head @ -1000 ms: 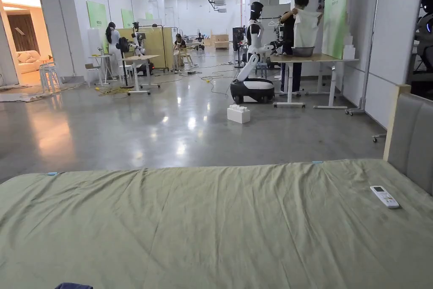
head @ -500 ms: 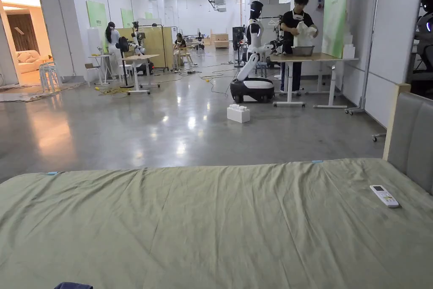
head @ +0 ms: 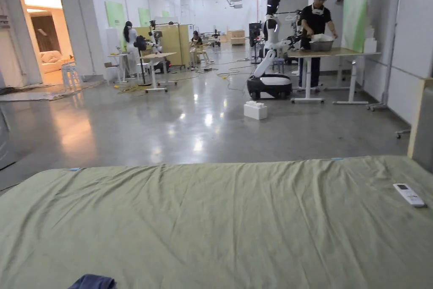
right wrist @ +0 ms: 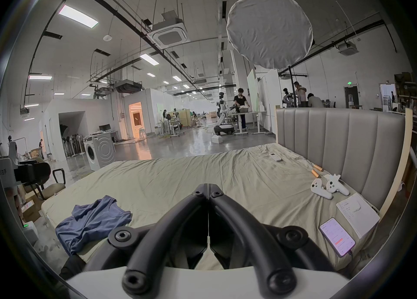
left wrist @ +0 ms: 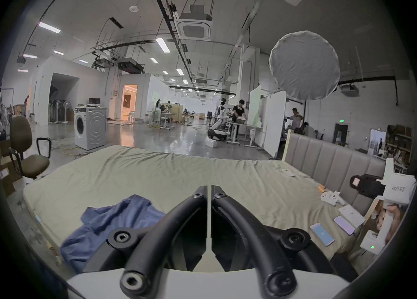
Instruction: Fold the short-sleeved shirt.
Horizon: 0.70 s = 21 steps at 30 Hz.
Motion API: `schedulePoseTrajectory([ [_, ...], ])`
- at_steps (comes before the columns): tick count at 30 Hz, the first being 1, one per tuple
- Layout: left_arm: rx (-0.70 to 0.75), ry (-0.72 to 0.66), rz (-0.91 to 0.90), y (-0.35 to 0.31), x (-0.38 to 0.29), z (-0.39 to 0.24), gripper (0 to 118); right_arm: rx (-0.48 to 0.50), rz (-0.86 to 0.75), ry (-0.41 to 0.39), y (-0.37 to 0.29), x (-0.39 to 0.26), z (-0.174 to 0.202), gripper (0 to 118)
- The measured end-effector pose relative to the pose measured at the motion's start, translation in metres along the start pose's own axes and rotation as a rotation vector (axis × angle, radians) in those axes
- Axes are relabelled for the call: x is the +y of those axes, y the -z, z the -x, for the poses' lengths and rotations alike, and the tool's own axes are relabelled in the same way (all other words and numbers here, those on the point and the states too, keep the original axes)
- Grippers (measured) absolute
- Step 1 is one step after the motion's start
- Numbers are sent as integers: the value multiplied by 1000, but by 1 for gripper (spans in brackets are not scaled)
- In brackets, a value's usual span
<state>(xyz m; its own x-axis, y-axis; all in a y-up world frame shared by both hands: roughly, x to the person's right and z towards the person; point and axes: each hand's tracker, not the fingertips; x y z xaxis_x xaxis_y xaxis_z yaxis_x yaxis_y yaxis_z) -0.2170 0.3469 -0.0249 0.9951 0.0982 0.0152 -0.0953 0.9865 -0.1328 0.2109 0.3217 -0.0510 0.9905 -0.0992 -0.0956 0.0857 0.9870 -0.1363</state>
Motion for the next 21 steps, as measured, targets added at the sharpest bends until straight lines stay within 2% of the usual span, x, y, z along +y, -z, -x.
schedulePoseTrajectory([
  [4, 82, 94, 79, 5, 6, 32, 31, 1, 36, 15, 1, -10, -4, 1],
  [6, 117, 87, 123, 14, 4, 53, 44, -2, 61, 26, 3, -17, -6, 1],
  [7, 128, 83, 150, 20, 3, 65, 54, -2, 74, 33, 4, -20, -6, 1],
  [8, 118, 67, 211, 30, -1, 80, 72, -1, 89, 41, 5, -23, -6, 1],
  [10, 99, 46, 329, 55, -15, 111, 90, 5, 118, 57, 8, -30, -7, 1],
  [12, 118, 63, 405, 82, -39, 137, 91, 9, 156, 77, 15, -38, -10, 1],
  [16, 144, 117, 579, 136, -80, 163, 91, -6, 199, 54, 24, -47, -6, 1],
  [21, 168, 25, 668, 210, -125, 188, 88, -20, 284, 45, 40, -57, -1, 1],
])
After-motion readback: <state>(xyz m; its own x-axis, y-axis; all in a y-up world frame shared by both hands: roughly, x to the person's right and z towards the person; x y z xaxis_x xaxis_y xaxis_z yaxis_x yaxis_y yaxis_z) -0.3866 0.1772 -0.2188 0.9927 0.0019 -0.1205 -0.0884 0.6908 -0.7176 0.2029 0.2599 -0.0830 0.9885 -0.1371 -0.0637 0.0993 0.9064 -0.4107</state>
